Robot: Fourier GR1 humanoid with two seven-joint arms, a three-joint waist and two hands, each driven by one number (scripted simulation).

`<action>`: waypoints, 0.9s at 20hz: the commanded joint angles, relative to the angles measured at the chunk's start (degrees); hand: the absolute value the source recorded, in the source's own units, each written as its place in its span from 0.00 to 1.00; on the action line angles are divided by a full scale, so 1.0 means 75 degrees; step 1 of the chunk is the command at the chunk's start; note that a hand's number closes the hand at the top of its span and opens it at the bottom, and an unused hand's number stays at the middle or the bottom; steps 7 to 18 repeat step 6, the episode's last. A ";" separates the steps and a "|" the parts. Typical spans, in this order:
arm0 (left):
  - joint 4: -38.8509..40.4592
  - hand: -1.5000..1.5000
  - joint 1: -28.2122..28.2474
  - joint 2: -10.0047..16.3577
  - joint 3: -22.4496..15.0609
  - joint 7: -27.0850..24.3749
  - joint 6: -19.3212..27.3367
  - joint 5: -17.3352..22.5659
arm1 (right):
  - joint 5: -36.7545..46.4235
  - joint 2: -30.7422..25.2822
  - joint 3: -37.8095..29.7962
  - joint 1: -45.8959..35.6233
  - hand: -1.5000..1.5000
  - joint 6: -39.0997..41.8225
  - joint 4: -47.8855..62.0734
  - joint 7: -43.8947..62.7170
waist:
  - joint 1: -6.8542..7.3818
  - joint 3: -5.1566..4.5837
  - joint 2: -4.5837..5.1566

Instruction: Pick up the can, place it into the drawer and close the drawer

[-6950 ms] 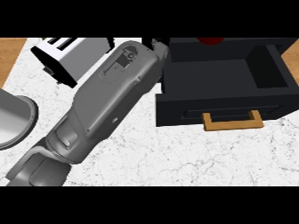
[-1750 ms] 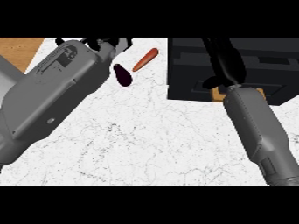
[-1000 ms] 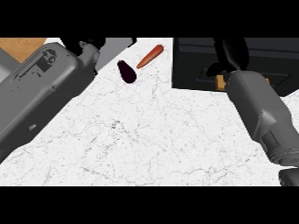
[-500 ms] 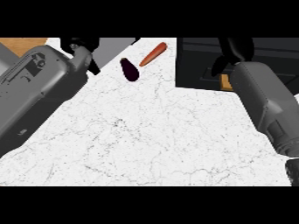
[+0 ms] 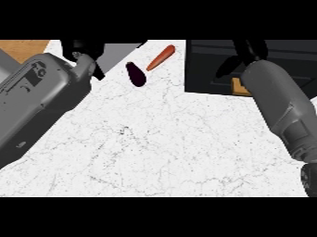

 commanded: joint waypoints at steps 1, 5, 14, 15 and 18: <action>-0.0047 0.00 0.0019 0.0044 0.0096 0.0027 -0.0005 -0.0002 | -0.1422 0.0474 -0.1263 -0.0588 0.00 0.0423 -0.0282 -0.0303 | 0.0070 -0.0051 -0.0083; -0.0216 0.00 0.0133 0.0168 0.0168 0.0082 -0.0187 0.0024 | -0.1696 0.0254 -0.1573 -0.0535 0.00 0.0557 -0.0252 -0.0647 | 0.0153 -0.0069 -0.0016; -0.0470 0.00 0.0451 0.0140 -0.0007 0.0082 0.0012 -0.0073 | -0.1692 0.0121 -0.1561 -0.0604 0.00 0.0875 -0.0189 -0.0692 | 0.0127 -0.0078 -0.0109; -0.0470 0.00 0.0451 0.0140 -0.0007 0.0082 0.0012 -0.0073 | -0.1692 0.0121 -0.1561 -0.0604 0.00 0.0875 -0.0189 -0.0692 | 0.0127 -0.0078 -0.0109; -0.0470 0.00 0.0451 0.0140 -0.0007 0.0082 0.0012 -0.0073 | -0.1692 0.0121 -0.1561 -0.0604 0.00 0.0875 -0.0189 -0.0692 | 0.0127 -0.0078 -0.0109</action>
